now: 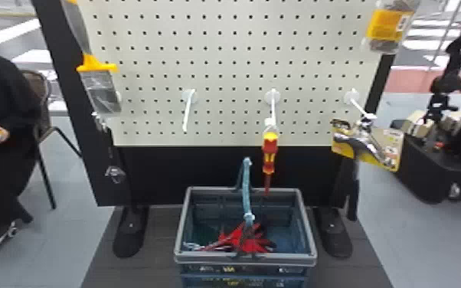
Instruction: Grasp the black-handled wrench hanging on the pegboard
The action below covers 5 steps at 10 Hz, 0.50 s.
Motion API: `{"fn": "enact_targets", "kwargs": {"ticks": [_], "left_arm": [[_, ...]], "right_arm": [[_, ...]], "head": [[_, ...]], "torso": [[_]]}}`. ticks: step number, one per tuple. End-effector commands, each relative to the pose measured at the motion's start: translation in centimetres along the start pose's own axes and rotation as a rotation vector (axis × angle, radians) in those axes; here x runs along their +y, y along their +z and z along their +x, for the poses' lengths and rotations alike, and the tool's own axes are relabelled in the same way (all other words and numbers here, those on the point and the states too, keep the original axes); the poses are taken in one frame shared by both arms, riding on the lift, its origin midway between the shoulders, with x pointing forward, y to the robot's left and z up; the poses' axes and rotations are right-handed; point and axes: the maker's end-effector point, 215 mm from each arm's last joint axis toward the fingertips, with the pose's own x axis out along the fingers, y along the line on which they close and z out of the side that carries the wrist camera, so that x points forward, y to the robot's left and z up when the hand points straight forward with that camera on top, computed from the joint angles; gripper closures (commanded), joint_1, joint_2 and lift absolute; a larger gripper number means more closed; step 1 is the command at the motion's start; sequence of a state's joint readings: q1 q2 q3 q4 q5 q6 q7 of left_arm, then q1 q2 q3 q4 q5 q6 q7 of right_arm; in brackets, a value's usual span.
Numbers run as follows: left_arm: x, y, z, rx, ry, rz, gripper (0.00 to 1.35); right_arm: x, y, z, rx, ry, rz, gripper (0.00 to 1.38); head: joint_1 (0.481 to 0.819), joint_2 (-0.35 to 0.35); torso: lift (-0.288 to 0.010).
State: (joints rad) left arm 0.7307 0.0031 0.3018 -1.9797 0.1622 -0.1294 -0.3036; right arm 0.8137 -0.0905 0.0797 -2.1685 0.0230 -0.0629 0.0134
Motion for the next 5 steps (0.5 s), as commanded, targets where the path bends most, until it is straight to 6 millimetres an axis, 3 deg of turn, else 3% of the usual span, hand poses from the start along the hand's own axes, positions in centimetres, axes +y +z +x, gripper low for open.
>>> {"fn": "enact_targets", "kwargs": {"ticks": [1, 5], "left_arm": [[-0.04, 0.06, -0.02, -0.002, 0.003, -0.004, 0.32], [0.01, 0.28, 0.01, -0.005, 0.003, -0.003, 0.32]], "right_arm": [[0.02, -0.17, -0.04, 0.003, 0.001, 0.000, 0.10], [0.00, -0.08, 0.03, 0.001, 0.000, 0.001, 0.10]], "head": [[0.549, 0.000], [0.549, 0.000]], "torso": [[-0.100], [-0.100]]}}
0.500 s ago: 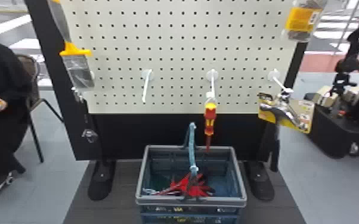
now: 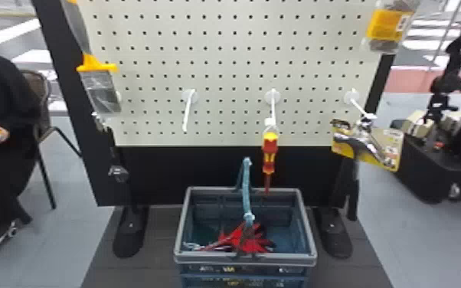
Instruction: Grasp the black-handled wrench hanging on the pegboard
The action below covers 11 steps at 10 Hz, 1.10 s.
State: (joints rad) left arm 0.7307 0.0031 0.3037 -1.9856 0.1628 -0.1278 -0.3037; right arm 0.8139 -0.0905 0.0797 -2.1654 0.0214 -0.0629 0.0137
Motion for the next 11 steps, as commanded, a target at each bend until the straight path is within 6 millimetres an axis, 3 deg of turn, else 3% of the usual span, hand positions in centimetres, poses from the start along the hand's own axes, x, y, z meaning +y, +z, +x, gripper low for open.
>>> {"fn": "enact_targets", "kwargs": {"ticks": [1, 4, 6, 11], "left_arm": [[0.0, 0.1, 0.0, -0.002, 0.004, -0.005, 0.32], [-0.4, 2.0, 2.1, -0.042, -0.032, -0.018, 0.29], [-0.6, 3.8, 4.5, -0.050, -0.107, -0.013, 0.28], [0.7, 11.6, 11.4, -0.082, -0.306, 0.108, 0.24]], "right_arm": [[0.0, -0.1, 0.0, 0.002, 0.000, 0.000, 0.10], [0.1, -0.1, 0.0, 0.003, 0.003, 0.001, 0.10], [0.1, -0.3, 0.0, 0.008, 0.006, 0.000, 0.10], [0.3, -0.2, 0.3, 0.008, 0.015, -0.003, 0.10]], "head": [[0.549, 0.000], [0.549, 0.000], [0.549, 0.000], [0.549, 0.000]], "torso": [[-0.100], [-0.100], [-0.100], [-0.100]]}}
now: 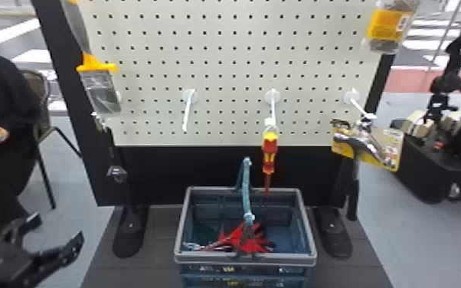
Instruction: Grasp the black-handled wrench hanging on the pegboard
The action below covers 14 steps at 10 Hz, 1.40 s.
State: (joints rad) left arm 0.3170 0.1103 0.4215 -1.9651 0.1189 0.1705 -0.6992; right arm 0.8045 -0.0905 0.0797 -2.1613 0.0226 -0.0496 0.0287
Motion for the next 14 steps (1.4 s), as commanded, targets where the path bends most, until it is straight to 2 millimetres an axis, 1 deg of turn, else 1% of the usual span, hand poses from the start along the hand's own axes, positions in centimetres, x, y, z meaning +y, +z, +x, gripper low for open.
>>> {"fn": "enact_targets", "kwargs": {"ticks": [1, 2, 3, 4, 5, 7, 8, 10, 12, 13, 14], "left_arm": [[1.6, 0.9, 2.1, -0.003, -0.039, -0.038, 0.23], [2.5, 1.5, 3.3, 0.000, -0.074, -0.057, 0.22], [2.7, 2.4, 4.6, 0.003, -0.120, -0.076, 0.19], [2.4, 2.4, 5.8, 0.013, -0.182, -0.108, 0.18], [2.2, 3.2, 7.2, 0.022, -0.226, -0.116, 0.17], [1.5, 3.7, 10.2, 0.013, -0.333, -0.187, 0.15], [1.3, 4.9, 11.4, 0.021, -0.365, -0.159, 0.11], [0.1, 6.3, 13.0, 0.013, -0.438, -0.168, 0.07], [-1.9, 7.0, 14.2, -0.025, -0.535, -0.257, 0.06], [-2.5, 7.9, 14.7, -0.024, -0.566, -0.246, 0.04], [-3.1, 8.3, 15.3, -0.030, -0.602, -0.269, 0.03]], "right_arm": [[0.0, 0.0, 0.0, 0.000, 0.000, -0.001, 0.10], [0.0, 0.0, 0.0, 0.001, 0.002, 0.000, 0.10], [0.1, 0.0, 0.1, -0.001, 0.004, -0.002, 0.10], [0.1, 0.1, 0.1, -0.001, 0.003, -0.001, 0.10], [0.0, 0.1, 0.2, -0.003, 0.002, -0.001, 0.10], [0.1, 0.0, 0.2, -0.001, 0.007, -0.003, 0.10], [0.2, 0.1, 0.3, -0.003, 0.009, -0.004, 0.10], [0.2, 0.1, 0.5, -0.005, 0.010, -0.005, 0.10], [0.3, 0.1, 0.5, -0.005, 0.010, -0.003, 0.10], [0.3, 0.0, 0.5, -0.002, 0.011, -0.003, 0.10], [0.3, -0.2, 0.5, 0.000, 0.012, -0.002, 0.10]], "head": [[0.549, 0.000], [0.549, 0.000], [0.549, 0.000], [0.549, 0.000], [0.549, 0.000], [0.549, 0.000], [0.549, 0.000], [0.549, 0.000], [0.549, 0.000], [0.549, 0.000], [0.549, 0.000]], "torso": [[-0.100], [-0.100], [-0.100], [-0.100], [-0.100], [-0.100], [-0.100], [-0.100], [-0.100], [-0.100], [-0.100]]}}
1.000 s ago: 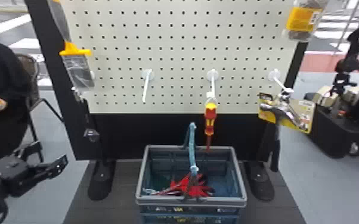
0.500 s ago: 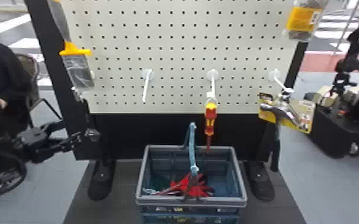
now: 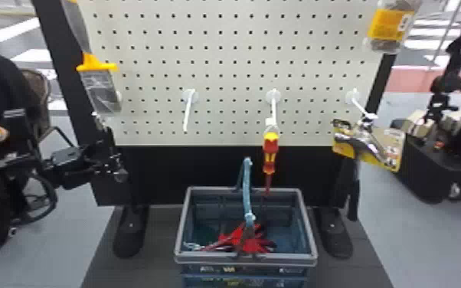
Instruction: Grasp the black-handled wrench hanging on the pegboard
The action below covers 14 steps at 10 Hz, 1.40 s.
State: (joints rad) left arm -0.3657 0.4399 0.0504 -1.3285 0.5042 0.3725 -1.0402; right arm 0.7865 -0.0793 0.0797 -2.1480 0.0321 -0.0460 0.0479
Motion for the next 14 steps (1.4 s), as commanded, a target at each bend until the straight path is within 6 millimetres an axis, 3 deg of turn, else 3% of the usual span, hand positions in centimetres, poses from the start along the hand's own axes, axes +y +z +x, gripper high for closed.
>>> {"fn": "enact_targets", "kwargs": {"ticks": [1, 2, 3, 4, 5, 6, 10, 11, 12, 14], "left_arm": [[-0.1, 0.5, 0.8, -0.006, -0.028, -0.006, 0.02], [-0.1, 0.8, 0.9, -0.010, -0.029, 0.004, 0.02], [-0.2, 0.8, 1.0, -0.005, -0.029, 0.014, 0.13], [-0.2, 0.8, 1.1, 0.000, -0.029, 0.027, 0.36], [0.0, 1.1, 1.2, 0.000, -0.023, 0.044, 0.72], [0.0, 1.2, 1.2, -0.003, -0.020, 0.058, 0.81], [-0.5, 1.1, 1.8, 0.031, -0.028, 0.132, 0.83], [-0.3, 1.8, 1.7, 0.016, -0.016, 0.163, 1.32], [-0.3, 2.0, 1.6, 0.007, -0.011, 0.166, 1.23], [-0.3, 1.5, 1.7, 0.015, -0.010, 0.156, 1.22]], "right_arm": [[0.0, -0.1, 0.1, 0.002, 0.000, -0.001, 0.10], [0.0, -0.1, 0.1, 0.002, -0.001, 0.000, 0.10], [0.1, -0.2, 0.0, 0.004, -0.002, 0.002, 0.10], [0.0, -0.3, 0.0, 0.006, -0.002, 0.006, 0.10], [0.0, -0.3, 0.0, 0.006, -0.002, 0.006, 0.10], [0.1, -0.5, 0.0, 0.008, 0.000, 0.006, 0.10], [0.1, -0.6, -0.2, 0.012, 0.000, 0.009, 0.10], [0.1, -0.6, -0.2, 0.012, 0.000, 0.010, 0.10], [0.1, -0.6, -0.2, 0.012, 0.000, 0.010, 0.10], [0.1, -0.7, -0.2, 0.014, 0.000, 0.011, 0.10]], "head": [[0.549, 0.000], [0.549, 0.000], [0.549, 0.000], [0.549, 0.000], [0.549, 0.000], [0.549, 0.000], [0.549, 0.000], [0.549, 0.000], [0.549, 0.000], [0.549, 0.000]], "torso": [[-0.100], [-0.100], [-0.100], [-0.100], [-0.100], [-0.100], [-0.100], [-0.100], [-0.100], [-0.100]]}}
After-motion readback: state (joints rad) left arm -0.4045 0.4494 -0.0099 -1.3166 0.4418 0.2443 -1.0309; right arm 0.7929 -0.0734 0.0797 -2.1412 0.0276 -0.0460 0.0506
